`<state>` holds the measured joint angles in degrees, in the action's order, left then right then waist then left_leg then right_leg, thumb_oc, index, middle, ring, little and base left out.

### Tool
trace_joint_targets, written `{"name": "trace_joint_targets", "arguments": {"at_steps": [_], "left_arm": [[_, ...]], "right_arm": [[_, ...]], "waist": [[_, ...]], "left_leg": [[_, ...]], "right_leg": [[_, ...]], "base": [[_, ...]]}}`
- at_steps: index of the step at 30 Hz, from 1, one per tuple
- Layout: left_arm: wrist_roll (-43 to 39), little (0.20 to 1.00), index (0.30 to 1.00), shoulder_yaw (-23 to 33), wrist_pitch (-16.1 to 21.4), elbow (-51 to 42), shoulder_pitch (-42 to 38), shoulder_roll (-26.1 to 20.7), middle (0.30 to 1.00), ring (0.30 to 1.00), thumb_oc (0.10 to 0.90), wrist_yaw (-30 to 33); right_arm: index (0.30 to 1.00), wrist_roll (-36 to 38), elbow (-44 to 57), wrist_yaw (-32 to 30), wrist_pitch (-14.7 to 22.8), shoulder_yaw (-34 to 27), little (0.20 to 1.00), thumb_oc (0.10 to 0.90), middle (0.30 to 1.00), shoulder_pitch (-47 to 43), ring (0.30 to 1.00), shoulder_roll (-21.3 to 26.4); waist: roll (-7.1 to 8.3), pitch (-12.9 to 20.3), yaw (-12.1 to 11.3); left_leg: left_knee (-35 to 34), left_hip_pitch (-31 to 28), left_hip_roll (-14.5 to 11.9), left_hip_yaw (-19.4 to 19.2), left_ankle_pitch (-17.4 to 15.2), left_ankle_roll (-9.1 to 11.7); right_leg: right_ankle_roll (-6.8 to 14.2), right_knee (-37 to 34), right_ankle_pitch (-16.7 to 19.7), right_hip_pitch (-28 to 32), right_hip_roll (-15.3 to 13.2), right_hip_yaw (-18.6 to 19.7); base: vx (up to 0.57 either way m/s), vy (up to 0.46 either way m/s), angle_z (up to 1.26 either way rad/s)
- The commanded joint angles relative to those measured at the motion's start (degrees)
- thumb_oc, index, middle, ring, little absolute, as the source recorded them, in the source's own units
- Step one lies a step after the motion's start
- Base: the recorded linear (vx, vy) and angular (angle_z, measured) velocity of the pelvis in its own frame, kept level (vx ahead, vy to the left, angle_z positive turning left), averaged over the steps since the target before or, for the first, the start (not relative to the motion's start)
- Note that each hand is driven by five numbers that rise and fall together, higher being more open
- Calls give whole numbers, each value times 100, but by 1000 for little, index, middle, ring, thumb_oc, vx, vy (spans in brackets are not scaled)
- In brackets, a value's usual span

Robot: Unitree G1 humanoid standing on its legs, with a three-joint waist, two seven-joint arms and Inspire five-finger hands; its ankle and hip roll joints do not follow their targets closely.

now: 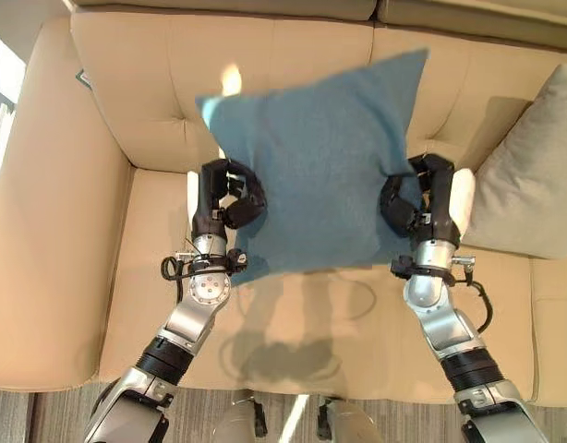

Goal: Pick up all the scattered cushions and arrange them neatly on the sofa.

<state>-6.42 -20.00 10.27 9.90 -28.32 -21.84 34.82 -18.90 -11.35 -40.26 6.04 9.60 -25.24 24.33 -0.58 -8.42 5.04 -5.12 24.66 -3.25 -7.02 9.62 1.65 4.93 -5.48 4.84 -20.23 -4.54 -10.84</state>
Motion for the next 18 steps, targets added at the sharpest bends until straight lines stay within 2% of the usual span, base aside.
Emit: {"name": "trace_joint_targets", "arguments": {"at_steps": [1, 5, 6, 8, 9, 10, 13, 14, 15, 16, 17, 18], "left_arm": [[755, 300, 300, -357, 1058, -584, -1278, 118, 300, 300, 400, 233], [743, 300, 300, -502, 939, -109, -1712, 158, 300, 300, 400, 413], [738, 495, 495, -606, 807, 353, -1965, 165, 495, 495, 530, 436], [685, 587, 587, -643, 709, 691, -2163, 182, 587, 587, 591, 437], [552, 759, 759, -710, 627, 999, -2360, 247, 759, 759, 706, 407], [463, 900, 900, -774, 567, 1298, -2571, 279, 900, 900, 800, 367], [304, 900, 900, -939, 340, 2178, -3281, 213, 900, 900, 800, 201], [298, 900, 900, -938, 348, 2194, -3305, 211, 900, 900, 800, 198], [140, 900, 900, -1088, 219, 2830, -3786, 127, 900, 900, 800, 39], [130, 900, 900, -1081, 233, 2857, -3833, 117, 900, 900, 800, 32], [59, 900, 900, -1157, 184, 3102, -3997, 88, 900, 900, 800, -68], [-150, 900, 900, -1218, 136, 3484, -4257, 40, 900, 900, 800, -240]], "right_arm": [[300, -678, 794, -500, 904, 172, 300, 400, 300, -920, 300, 190], [300, -591, 306, -638, 755, 380, 300, 400, 300, -1378, 300, 224], [300, -520, -166, -667, 600, 543, 300, 400, 300, -1624, 300, 218], [300, -429, -564, -689, 475, 624, 300, 400, 300, -1865, 300, 200], [300, -354, -840, -673, 372, 706, 300, 400, 300, -2019, 300, 185], [300, -223, -1189, -628, 286, 793, 300, 400, 300, -2235, 300, 154], [300, 542, -2208, -358, 146, 993, 300, 400, 300, -2882, 300, -17], [300, 550, -2229, -359, 156, 997, 300, 400, 300, -2911, 300, -15], [505, 1438, -3060, 88, 81, 1233, 505, 536, 505, -3440, 505, -91], [554, 1469, -3113, 96, 108, 1247, 554, 569, 554, -3510, 554, -84], [900, 1750, -3522, 327, 8, 1364, 900, 800, 900, -3765, 900, -121], [900, 2275, -4190, 792, -114, 1646, 900, 800, 900, -4169, 900, -138]], "waist": [[207, 626, -29], [208, 575, -39], [215, 522, -37], [219, 464, -42], [222, 424, -41], [228, 370, -45], [234, 193, -54], [234, 176, -52], [224, 124, -76], [242, 55, -60], [248, -11, -68], [230, -74, -93]], "left_leg": [[12, -193, 16, -37, -666, 143], [12, -82, 30, -30, -632, 146], [12, -20, 35, -23, -601, 156], [12, 23, 39, -20, -576, 161], [12, 52, 35, -6, -551, 164], [12, 92, 36, 8, -525, 170], [12, 184, 46, 11, -464, 187], [12, 182, 46, 11, -463, 187], [12, 184, 30, 56, -591, 230], [12, 249, 51, -1, -423, 195], [12, 292, 48, -10, -399, 198], [12, 305, 9, 48, -525, 250]], "right_leg": [[314, 48, -175, -290, 61, -128], [313, 48, -134, -404, 55, -129], [320, 48, -105, -460, 54, -130], [323, 48, -82, -509, 52, -139], [323, 48, -67, -540, 47, -153], [324, 48, -52, -565, 46, -159], [330, 48, 16, -657, 38, -169], [330, 48, 17, -655, 38, -169], [382, 48, -69, -668, 65, -122], [340, 48, 69, -731, 40, -166], [347, 48, 97, -773, 35, -179], [396, 48, 9, -797, 59, -140]], "base": [[0, 0, 0], [-21, -2, -1], [-38, -6, -1], [-22, -4, 0], [-35, -18, 1], [-45, -19, 2], [-54, -4, 4], [0, 0, 0], [-54, 3, -4], [-80, -3, -5], [-67, -17, -4], [0, 0, 0]]}}
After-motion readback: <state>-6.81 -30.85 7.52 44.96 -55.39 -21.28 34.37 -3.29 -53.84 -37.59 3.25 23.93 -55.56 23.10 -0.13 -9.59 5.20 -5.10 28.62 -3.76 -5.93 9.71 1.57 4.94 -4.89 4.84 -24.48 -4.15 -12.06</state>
